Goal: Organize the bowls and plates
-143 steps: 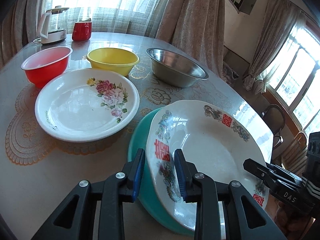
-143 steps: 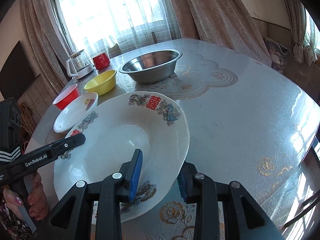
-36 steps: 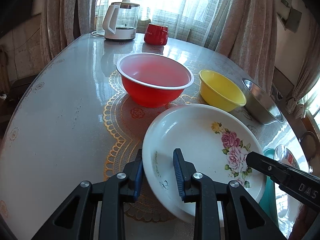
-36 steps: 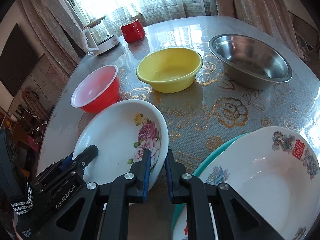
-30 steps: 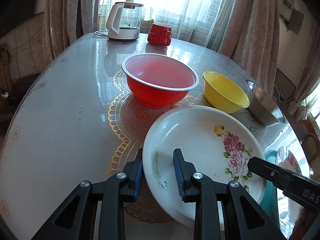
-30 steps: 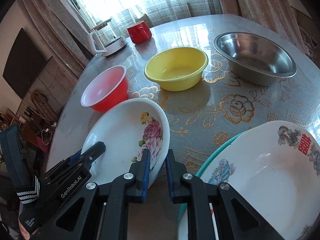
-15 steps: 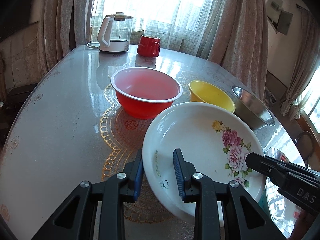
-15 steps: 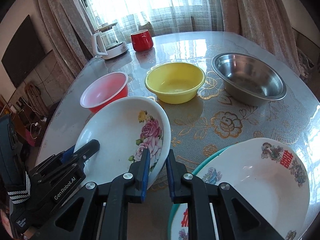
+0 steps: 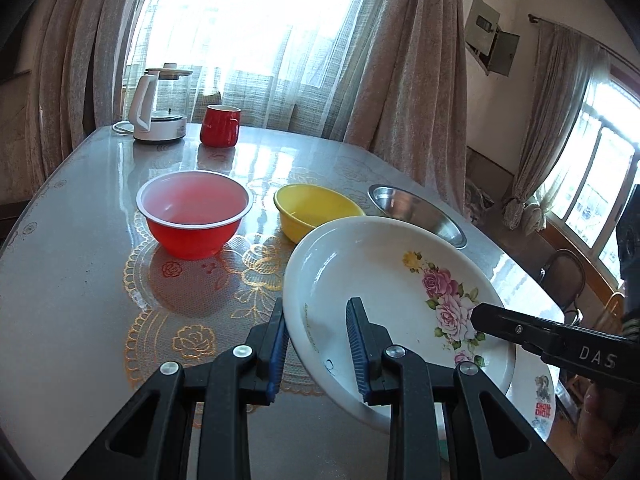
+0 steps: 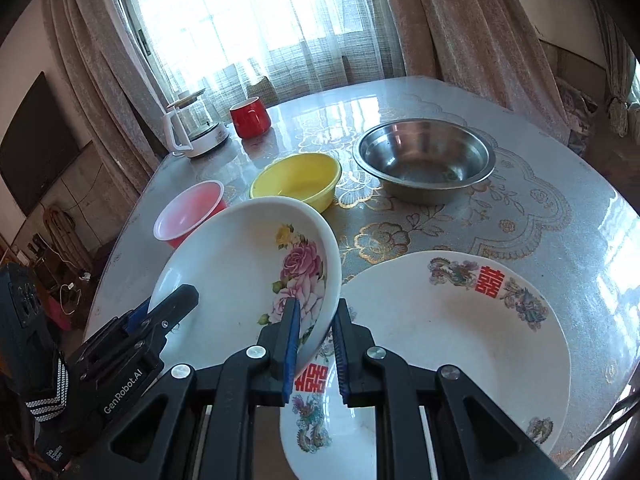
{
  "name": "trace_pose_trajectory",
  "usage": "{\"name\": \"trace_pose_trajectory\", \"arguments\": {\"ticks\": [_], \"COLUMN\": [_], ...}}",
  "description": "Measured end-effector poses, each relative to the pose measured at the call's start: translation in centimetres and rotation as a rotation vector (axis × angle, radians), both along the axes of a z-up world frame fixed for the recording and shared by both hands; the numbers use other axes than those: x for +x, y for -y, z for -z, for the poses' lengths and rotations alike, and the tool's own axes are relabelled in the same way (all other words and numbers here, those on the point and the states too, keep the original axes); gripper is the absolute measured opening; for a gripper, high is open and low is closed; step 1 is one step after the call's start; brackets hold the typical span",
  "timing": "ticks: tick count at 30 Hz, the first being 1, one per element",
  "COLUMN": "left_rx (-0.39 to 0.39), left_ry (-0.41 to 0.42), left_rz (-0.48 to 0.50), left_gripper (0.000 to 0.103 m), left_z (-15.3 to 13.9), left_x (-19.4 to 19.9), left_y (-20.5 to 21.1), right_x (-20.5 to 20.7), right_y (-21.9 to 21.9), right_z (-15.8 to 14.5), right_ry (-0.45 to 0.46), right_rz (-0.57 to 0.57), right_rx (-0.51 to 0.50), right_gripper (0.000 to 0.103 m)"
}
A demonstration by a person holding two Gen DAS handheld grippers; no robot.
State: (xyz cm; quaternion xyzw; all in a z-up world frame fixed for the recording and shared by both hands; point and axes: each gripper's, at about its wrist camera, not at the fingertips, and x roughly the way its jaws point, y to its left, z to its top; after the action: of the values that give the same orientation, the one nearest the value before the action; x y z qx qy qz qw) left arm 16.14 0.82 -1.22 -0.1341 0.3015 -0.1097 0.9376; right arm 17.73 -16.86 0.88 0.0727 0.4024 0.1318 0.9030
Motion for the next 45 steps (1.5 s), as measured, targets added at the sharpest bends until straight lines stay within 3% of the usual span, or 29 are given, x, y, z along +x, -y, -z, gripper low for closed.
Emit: {"name": "trace_pose_trajectory", "arguments": {"ticks": [3,10,17,31,45], "left_rx": [-0.047,-0.068,0.003,0.103,0.103], "left_ry": [-0.007,-0.009,0.002,-0.021,-0.083], "left_rz": [0.034,0.087,0.192,0.308,0.344], "left_gripper": [0.028,0.028,0.028,0.029,0.031], "left_z": [-0.2,-0.2,-0.1,0.9,1.5], "left_x": [0.2,0.3,0.0,-0.1,0.1], "left_y": [0.7,3.3,7.0,11.5,12.2], "right_x": [-0.9,-2.4,-3.9,-5.5,-5.4], "right_y": [1.5,3.9,7.6,12.0,12.8], "right_z": [-0.1,0.2,0.8,2.6,3.3], "right_ry": [0.001,-0.014,-0.028,-0.087,-0.122], "right_rz": [0.023,0.069,0.142,0.237,0.264], "right_rx": [0.012,0.025,0.062,0.119,0.101], "right_gripper": [0.016,0.016,0.016,0.017,0.017]}}
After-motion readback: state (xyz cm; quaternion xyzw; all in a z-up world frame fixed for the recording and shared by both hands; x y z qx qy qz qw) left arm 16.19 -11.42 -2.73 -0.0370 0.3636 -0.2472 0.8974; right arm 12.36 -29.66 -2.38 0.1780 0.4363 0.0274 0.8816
